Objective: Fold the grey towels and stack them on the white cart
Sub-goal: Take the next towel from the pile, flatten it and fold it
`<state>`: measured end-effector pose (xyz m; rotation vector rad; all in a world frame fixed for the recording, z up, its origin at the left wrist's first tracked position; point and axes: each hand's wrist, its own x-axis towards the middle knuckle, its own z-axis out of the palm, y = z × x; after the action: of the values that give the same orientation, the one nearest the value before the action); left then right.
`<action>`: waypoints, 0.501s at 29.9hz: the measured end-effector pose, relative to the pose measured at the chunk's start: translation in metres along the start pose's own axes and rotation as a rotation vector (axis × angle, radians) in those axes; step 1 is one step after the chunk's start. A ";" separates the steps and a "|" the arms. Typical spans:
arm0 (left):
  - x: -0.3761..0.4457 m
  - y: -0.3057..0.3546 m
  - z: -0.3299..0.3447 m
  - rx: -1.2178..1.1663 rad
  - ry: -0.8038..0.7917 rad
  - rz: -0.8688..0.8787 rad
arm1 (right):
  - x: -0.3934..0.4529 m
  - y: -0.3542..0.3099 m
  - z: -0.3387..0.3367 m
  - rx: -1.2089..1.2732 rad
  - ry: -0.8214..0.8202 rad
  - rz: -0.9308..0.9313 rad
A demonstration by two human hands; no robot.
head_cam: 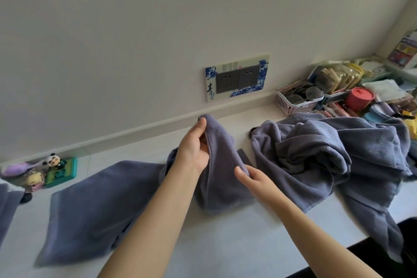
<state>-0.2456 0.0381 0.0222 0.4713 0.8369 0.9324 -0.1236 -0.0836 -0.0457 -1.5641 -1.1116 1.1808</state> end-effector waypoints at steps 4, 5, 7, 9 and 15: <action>-0.003 0.024 0.013 -0.102 0.032 0.062 | -0.006 -0.026 -0.023 -0.129 0.099 -0.053; -0.004 0.027 0.017 -0.116 0.028 0.069 | -0.008 -0.037 -0.029 -0.102 0.122 -0.066; -0.006 0.032 0.029 -0.119 0.003 0.072 | -0.014 -0.059 -0.041 0.014 0.185 -0.087; -0.006 0.033 0.044 -0.136 -0.024 0.061 | -0.020 -0.077 -0.058 0.125 0.282 -0.103; 0.005 -0.003 0.095 -0.145 -0.189 -0.056 | -0.006 -0.085 -0.136 0.126 0.573 0.022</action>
<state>-0.1668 0.0404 0.0751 0.4016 0.6035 0.8751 -0.0045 -0.0858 0.0625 -1.6697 -0.6309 0.7236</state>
